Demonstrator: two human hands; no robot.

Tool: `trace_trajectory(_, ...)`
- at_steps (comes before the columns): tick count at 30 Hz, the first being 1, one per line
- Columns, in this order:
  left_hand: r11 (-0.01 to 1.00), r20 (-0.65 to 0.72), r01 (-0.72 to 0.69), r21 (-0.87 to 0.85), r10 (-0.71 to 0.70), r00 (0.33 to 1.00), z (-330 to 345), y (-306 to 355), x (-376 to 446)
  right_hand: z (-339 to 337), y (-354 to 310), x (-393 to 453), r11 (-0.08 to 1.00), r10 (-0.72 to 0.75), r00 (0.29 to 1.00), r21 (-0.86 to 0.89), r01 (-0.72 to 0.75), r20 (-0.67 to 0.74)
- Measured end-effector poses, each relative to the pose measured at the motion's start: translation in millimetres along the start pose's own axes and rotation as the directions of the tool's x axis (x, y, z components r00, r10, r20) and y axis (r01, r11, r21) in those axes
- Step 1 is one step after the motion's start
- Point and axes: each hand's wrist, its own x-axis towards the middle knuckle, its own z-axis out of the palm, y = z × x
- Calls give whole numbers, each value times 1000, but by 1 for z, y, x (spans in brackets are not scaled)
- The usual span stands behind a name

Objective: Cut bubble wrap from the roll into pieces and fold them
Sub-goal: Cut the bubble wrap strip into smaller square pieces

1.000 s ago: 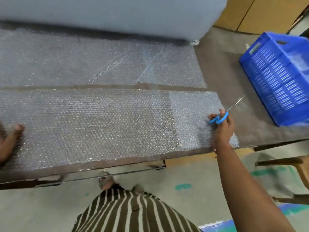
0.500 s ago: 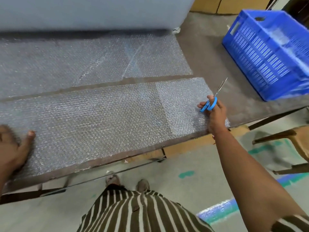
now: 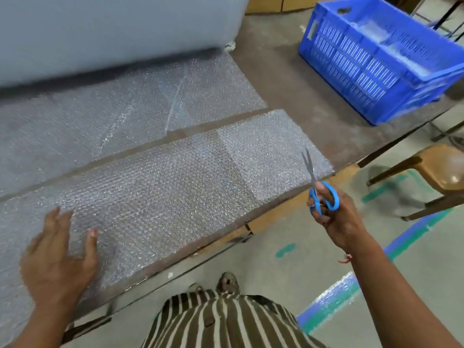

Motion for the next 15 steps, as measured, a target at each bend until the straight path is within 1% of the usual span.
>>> trace_trajectory(1, 995, -7, -96, -2, 96, 995, 4, 19, 1, 0, 12, -16, 999, 30, 1000, 12, -30, 9)
trace_trajectory(3, 970, 33, -240, -33, 241, 970, 21, 40, -2, 5, 32, -46, 994, 88, 995, 61, -90, 37)
trace_trajectory(7, 878, 68, -412, -243, 439, 896, 44, 99, -14, 24, 55, -85, 957, 169, 979, 219, -190, 111)
trace_trajectory(9, 842, 67, -432, -322, 475, 877, 55, 127, -18, 28, 61, -91, 933, 177, 969, 285, -221, 173)
trace_trajectory(11, 833, 106, -405, -377, 474, 874, 63, 152, -20, 27, 62, -89, 918, 178, 958, 312, -243, 224)
trace_trajectory(13, 836, 155, -385, -390, 472, 868, 74, 173, -24, 23, 61, -83, 927, 184, 949, 275, -254, 256)
trace_trajectory(15, 833, 184, -397, -385, 490, 852, 85, 192, -25, 16, 61, -77, 936, 196, 941, 232, -263, 277)
